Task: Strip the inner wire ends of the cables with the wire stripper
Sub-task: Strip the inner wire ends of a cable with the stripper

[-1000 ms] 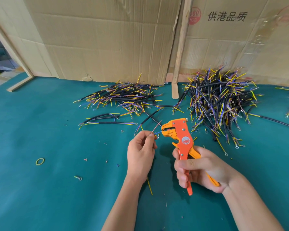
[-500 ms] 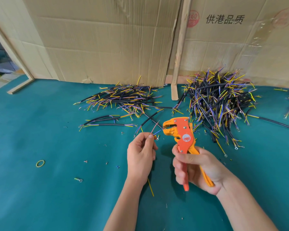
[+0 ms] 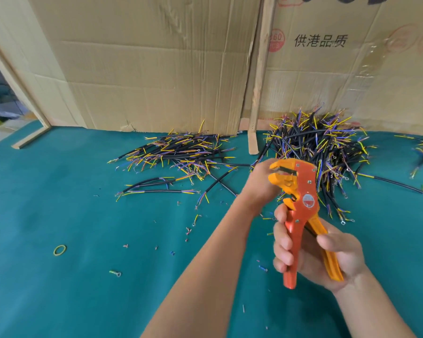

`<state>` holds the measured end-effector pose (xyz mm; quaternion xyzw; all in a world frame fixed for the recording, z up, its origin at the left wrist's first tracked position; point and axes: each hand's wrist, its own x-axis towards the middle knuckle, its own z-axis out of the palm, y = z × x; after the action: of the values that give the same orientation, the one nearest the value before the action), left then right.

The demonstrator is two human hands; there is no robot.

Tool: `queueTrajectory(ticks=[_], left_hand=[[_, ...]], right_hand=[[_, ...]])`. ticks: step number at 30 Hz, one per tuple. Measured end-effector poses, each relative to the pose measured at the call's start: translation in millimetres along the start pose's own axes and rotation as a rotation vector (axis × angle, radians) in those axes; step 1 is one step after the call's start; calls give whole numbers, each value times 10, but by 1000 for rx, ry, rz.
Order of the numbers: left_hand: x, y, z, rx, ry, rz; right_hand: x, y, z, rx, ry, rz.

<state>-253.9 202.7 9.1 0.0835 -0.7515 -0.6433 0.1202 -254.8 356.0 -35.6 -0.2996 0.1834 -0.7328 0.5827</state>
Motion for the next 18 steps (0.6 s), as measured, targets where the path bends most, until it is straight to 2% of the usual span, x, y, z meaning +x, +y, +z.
queueTrajectory(ticks=[2,4,5,7,10,12,13,15,18], left_hand=[[123,-97,-200,476,214,-41],[115,-271,-509,815,449,-217],[69,-357,-653,964,474,-313],[-12,-538,-836,1102,453,-429],[-64,-617,-932,1112,465,-404],[-75,-550,-993,1005,513,-361],[-94,-504,-1023,874,549,-325],[-194,-423,-1017,447,575,-215],[-431,-362,-821,-173,511,-76]], right_hand=[[5,1,-37,10,82,-16],[34,16,-68,-3,169,-30],[45,30,-87,-18,207,-41],[70,63,-108,-54,291,-63],[96,95,-100,-85,358,-63],[92,99,-90,-94,363,-49],[90,101,-80,-104,357,-38],[86,103,-61,-121,347,-20],[100,120,-39,-142,337,-18]])
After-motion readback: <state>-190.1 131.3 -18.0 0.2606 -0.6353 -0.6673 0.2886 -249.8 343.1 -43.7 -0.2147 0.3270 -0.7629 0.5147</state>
